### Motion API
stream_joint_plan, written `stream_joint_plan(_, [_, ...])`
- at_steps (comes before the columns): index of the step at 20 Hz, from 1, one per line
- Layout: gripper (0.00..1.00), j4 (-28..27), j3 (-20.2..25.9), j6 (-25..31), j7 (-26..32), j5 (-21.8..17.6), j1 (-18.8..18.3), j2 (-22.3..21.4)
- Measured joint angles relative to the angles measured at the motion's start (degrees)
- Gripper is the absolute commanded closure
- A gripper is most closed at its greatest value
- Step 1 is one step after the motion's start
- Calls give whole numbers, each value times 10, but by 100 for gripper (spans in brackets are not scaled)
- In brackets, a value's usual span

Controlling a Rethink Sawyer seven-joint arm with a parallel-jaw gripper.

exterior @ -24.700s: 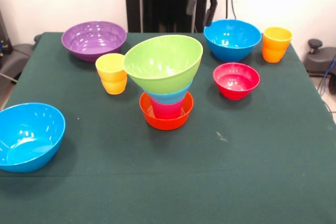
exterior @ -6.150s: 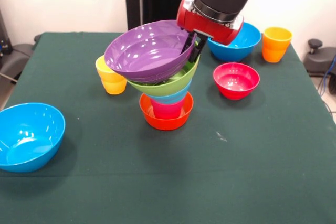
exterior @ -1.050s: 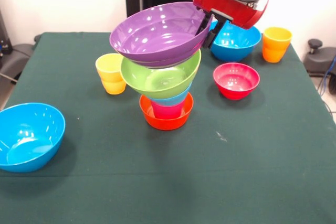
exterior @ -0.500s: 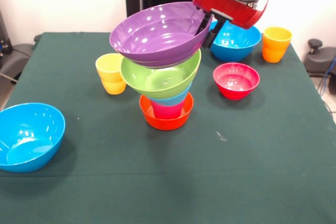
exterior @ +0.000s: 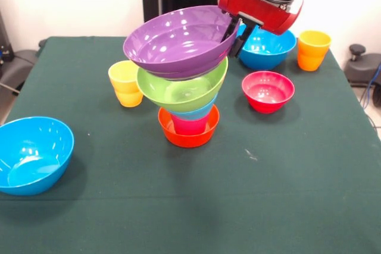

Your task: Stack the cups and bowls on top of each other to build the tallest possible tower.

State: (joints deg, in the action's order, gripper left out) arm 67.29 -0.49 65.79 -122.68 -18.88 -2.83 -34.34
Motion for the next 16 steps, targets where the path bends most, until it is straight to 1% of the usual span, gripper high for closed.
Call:
stream_joint_plan(4, [100, 12, -2, -17, 0, 0, 0, -3])
stream_joint_plan(10, [100, 45, -8, -56, 0, -1, 1, -16])
stream_joint_plan(16, [100, 60, -17, -70, 0, -1, 3, -19])
